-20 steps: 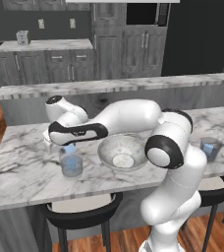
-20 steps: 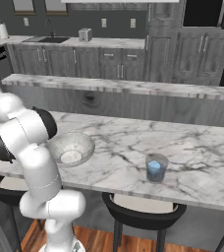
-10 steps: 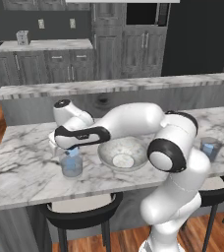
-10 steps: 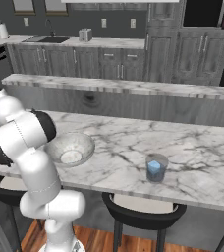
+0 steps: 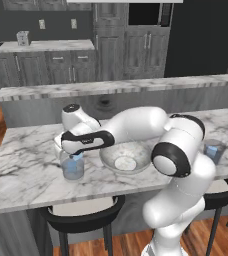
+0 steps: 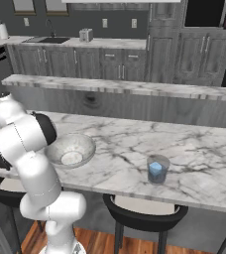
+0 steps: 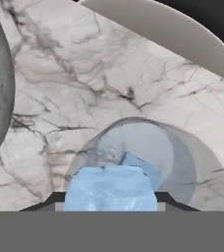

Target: There are four ice cubes in the ice bowl. Place two ice cubes in each glass of water.

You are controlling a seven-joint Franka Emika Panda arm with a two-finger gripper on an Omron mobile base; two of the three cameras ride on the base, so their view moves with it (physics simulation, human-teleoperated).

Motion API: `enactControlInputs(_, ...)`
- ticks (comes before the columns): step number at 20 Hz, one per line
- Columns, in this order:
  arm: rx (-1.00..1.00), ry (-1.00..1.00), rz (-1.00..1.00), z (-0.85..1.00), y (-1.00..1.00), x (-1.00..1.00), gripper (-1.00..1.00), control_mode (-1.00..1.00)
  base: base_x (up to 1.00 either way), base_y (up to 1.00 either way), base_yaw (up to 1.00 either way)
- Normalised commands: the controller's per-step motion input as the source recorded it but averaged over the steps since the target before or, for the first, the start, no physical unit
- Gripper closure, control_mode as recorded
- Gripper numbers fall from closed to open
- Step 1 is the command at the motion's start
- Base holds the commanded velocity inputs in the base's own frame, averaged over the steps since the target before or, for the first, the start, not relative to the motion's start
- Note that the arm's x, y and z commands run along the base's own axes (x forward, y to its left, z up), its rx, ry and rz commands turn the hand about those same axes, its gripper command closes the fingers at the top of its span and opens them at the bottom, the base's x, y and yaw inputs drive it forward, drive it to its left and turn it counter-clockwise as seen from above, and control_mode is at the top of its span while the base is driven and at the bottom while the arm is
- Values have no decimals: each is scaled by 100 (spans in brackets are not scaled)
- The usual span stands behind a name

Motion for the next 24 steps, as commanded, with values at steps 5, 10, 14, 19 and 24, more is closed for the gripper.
enactControlInputs(5, 0, 0, 0, -2, 13, 22, 100, -100, 0, 0, 0)
enactControlInputs(10, 0, 0, -3, -1, 29, 1, 100, -100, 0, 0, 0)
enactControlInputs(14, 0, 0, -3, -28, 3, 6, 100, -100, 0, 0, 0)
enactControlInputs(19, 0, 0, -1, -22, 0, 10, 100, -100, 0, 0, 0)
enactControlInputs(24, 0, 0, -2, 0, 0, 1, -100, -100, 0, 0, 0)
